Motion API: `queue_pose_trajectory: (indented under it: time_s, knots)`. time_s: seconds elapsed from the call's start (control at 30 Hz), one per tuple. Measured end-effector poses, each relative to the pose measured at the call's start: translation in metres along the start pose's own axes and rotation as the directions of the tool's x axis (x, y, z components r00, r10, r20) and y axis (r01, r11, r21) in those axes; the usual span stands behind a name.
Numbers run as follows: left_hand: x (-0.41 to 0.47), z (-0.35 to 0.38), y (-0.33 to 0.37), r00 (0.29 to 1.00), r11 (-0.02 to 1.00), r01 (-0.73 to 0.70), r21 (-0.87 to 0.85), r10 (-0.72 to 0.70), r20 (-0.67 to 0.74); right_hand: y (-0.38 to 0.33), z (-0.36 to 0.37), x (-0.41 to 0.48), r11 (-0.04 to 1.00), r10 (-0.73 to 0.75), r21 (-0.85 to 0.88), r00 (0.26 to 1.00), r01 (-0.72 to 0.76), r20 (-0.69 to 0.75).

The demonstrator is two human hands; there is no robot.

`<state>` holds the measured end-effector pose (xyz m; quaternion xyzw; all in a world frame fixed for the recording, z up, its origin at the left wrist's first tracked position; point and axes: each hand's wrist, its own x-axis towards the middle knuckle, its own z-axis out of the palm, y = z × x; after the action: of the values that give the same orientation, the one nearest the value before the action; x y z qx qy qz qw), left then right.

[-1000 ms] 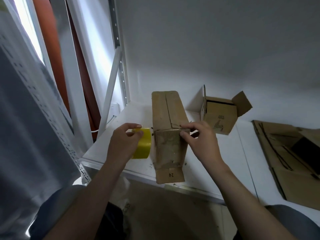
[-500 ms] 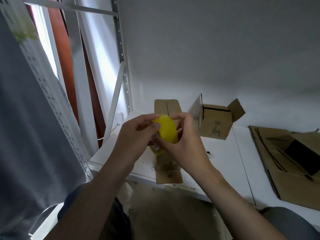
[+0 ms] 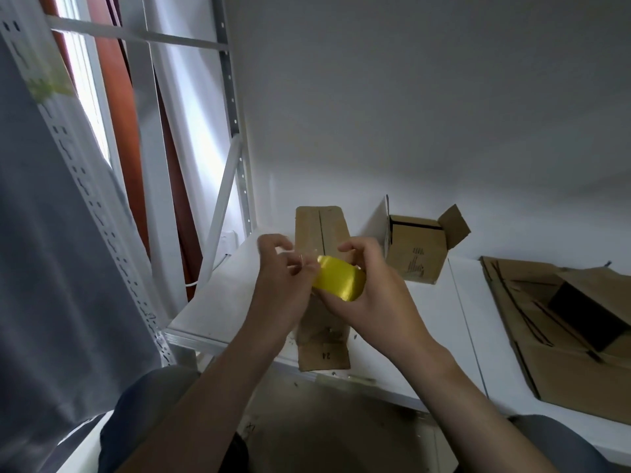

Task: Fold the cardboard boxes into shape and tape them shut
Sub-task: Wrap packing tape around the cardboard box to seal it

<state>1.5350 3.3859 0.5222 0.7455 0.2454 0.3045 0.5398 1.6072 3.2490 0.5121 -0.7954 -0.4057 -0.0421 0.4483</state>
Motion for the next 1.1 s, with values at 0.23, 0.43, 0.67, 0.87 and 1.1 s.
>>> queue_pose_trajectory:
  time_s: [0.23,0.43,0.67,0.87,1.1]
  knots:
    - [0.012,-0.009,0.004,0.952,0.940,0.282,-0.194,-0.249,0.180,0.009,-0.022,0.007,0.943,-0.148,-0.274,0.975,0.190,0.167]
    - [0.014,-0.011,-0.004,0.962,0.988,0.152,0.007,-0.150,0.227,0.015,-0.035,0.013,0.907,-0.204,-0.326,0.955,0.268,0.217]
    - [0.016,-0.007,-0.005,0.940,0.979,0.202,-0.033,-0.185,0.288,0.017,-0.045,0.015,0.875,-0.194,-0.385,0.941,0.294,0.277]
    - [0.015,-0.003,-0.013,0.947,0.997,0.083,0.006,-0.081,0.311,0.020,-0.052,0.015,0.882,-0.222,-0.351,0.934,0.314,0.279]
    - [0.011,0.002,-0.014,0.913,0.986,0.167,-0.017,-0.148,0.381,0.028,-0.058,0.015,0.893,-0.238,-0.324,0.938,0.313,0.252]
